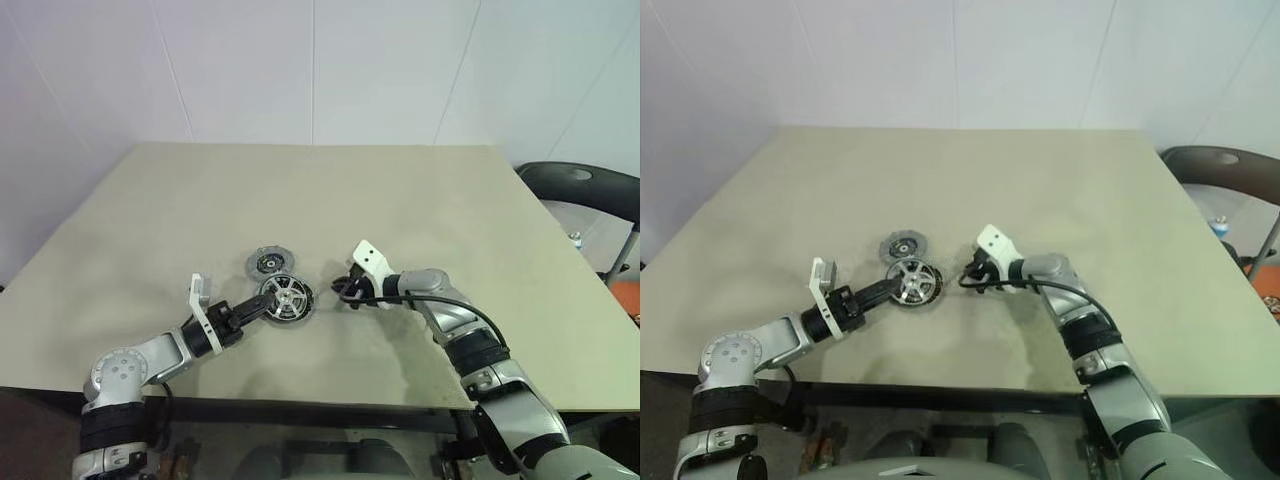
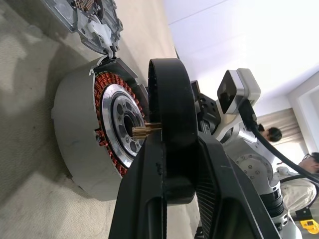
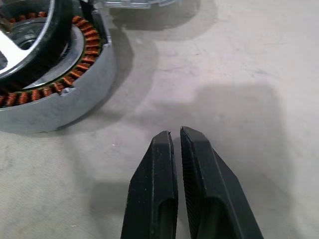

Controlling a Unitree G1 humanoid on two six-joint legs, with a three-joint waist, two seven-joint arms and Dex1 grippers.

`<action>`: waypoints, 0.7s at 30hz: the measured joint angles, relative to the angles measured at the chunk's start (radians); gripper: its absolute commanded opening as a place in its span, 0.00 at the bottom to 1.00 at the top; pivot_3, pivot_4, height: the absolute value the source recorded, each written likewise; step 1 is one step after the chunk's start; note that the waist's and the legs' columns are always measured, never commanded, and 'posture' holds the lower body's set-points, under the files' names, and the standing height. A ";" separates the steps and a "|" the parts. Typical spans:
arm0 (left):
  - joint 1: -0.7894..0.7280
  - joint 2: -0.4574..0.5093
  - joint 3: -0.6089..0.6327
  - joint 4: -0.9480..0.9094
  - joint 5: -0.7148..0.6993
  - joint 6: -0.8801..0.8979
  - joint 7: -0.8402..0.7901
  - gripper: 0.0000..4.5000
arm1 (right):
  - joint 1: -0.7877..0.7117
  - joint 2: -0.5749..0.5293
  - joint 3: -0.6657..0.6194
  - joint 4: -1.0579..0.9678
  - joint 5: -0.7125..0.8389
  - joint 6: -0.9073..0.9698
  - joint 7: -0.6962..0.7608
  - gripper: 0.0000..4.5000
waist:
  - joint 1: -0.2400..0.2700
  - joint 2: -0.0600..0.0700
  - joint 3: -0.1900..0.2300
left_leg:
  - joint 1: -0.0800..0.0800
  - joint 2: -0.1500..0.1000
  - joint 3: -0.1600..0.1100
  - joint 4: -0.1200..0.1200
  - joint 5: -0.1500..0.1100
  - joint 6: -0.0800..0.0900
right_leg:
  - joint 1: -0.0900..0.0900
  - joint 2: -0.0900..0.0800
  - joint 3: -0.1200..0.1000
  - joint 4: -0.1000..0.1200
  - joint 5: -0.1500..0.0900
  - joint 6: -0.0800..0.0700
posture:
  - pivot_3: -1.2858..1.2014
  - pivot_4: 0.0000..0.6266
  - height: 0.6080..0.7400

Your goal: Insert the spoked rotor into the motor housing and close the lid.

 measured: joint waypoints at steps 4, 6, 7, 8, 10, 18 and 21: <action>-0.026 0.000 -0.004 0.035 0.028 -0.003 -0.024 0.11 | 0.002 0.000 0.000 -0.008 0.000 0.001 -0.003 0.07 | 0.005 0.000 0.000 | 0.001 0.000 0.000 0.001 0.000 0.000 | 0.001 0.000 0.000 0.000 0.000 0.000 | 0.52 0.00 1.00; -0.032 -0.001 -0.004 0.045 0.038 -0.007 -0.032 0.11 | 0.005 -0.001 0.000 -0.008 -0.001 0.002 -0.006 0.07 | 0.011 0.000 0.000 | 0.001 0.000 0.000 0.001 0.000 0.000 | 0.001 0.000 0.000 0.000 0.000 0.000 | 0.52 0.00 1.00; -0.039 -0.005 -0.005 0.052 0.047 -0.012 -0.037 0.11 | 0.006 -0.002 0.000 -0.008 -0.001 0.002 -0.007 0.07 | 0.014 0.000 0.000 | 0.001 0.000 0.000 0.001 0.000 0.000 | 0.001 0.000 0.000 0.000 0.000 0.000 | 0.52 0.00 1.00; -0.045 -0.008 -0.005 0.059 0.052 -0.013 -0.039 0.11 | 0.006 -0.002 0.000 -0.008 -0.001 0.002 -0.007 0.07 | 0.015 0.000 0.000 | 0.001 0.000 0.000 0.001 0.000 0.000 | 0.001 0.000 0.000 0.000 0.000 -0.001 | 0.52 0.00 1.00; -0.055 -0.011 -0.005 0.062 0.064 -0.015 -0.042 0.11 | 0.006 -0.002 0.003 -0.009 -0.003 0.002 -0.007 0.07 | 0.017 0.000 0.000 | 0.000 0.000 0.000 0.001 0.000 0.000 | 0.001 0.000 0.000 0.000 0.000 0.000 | 0.52 0.00 1.00; -0.065 -0.020 -0.012 0.061 0.107 -0.056 -0.058 0.27 | 0.020 -0.001 0.009 -0.010 -0.004 0.002 -0.010 0.07 | 0.018 0.000 0.000 | 0.000 0.000 0.000 0.000 0.000 0.000 | 0.000 0.000 0.000 0.000 0.000 0.000 | 0.52 0.00 1.00; -0.066 -0.024 -0.029 0.057 0.146 -0.091 -0.061 0.47 | 0.020 -0.001 0.009 -0.010 -0.005 0.002 -0.013 0.07 | 0.017 0.000 0.000 | 0.000 0.000 0.000 0.000 0.000 0.000 | 0.000 0.000 0.000 0.000 0.000 0.000 | 0.52 0.00 1.00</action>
